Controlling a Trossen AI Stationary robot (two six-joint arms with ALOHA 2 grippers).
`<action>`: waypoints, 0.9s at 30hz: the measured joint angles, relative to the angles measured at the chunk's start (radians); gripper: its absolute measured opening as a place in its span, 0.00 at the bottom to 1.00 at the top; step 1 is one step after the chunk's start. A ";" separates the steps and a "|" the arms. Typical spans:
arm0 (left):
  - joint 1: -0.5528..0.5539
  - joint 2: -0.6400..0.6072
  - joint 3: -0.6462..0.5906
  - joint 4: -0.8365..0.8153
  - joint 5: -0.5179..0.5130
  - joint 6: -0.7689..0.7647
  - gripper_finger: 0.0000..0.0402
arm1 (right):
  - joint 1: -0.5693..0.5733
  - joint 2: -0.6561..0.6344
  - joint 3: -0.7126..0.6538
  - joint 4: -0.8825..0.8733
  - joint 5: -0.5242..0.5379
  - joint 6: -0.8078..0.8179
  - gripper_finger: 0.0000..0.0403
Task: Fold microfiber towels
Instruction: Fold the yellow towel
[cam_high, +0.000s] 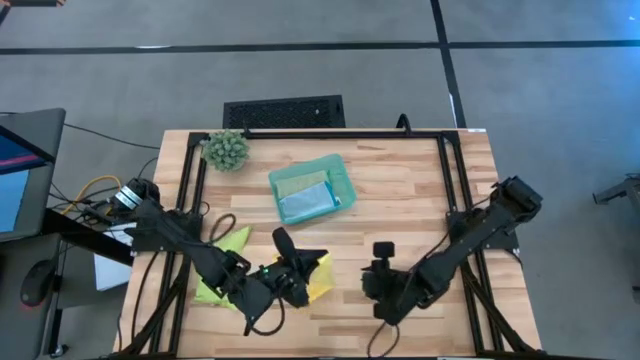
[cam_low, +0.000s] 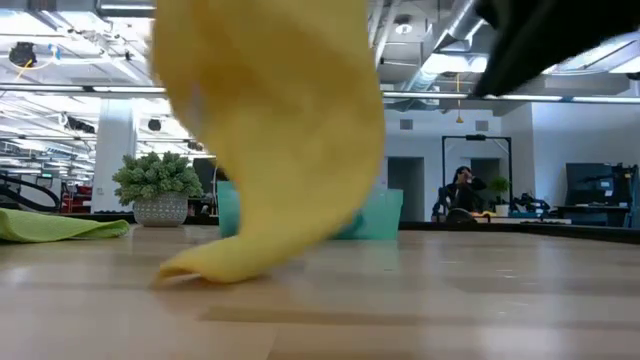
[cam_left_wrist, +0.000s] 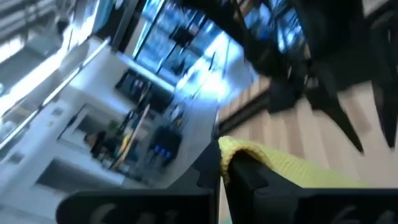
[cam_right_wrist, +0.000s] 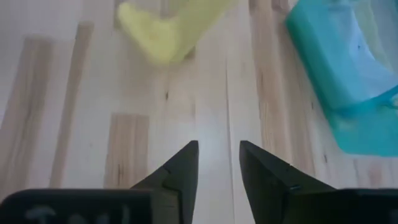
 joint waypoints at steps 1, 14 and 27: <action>0.000 0.003 0.047 -0.025 0.032 0.004 0.00 | 0.015 0.000 -0.005 -0.012 0.008 0.009 0.35; 0.172 0.013 0.282 -0.586 0.205 -0.454 0.00 | 0.117 -0.009 -0.060 -0.003 0.172 0.038 0.30; 0.250 0.121 0.283 -0.857 0.139 -0.700 0.00 | 0.048 0.001 -0.060 0.027 0.157 0.033 0.29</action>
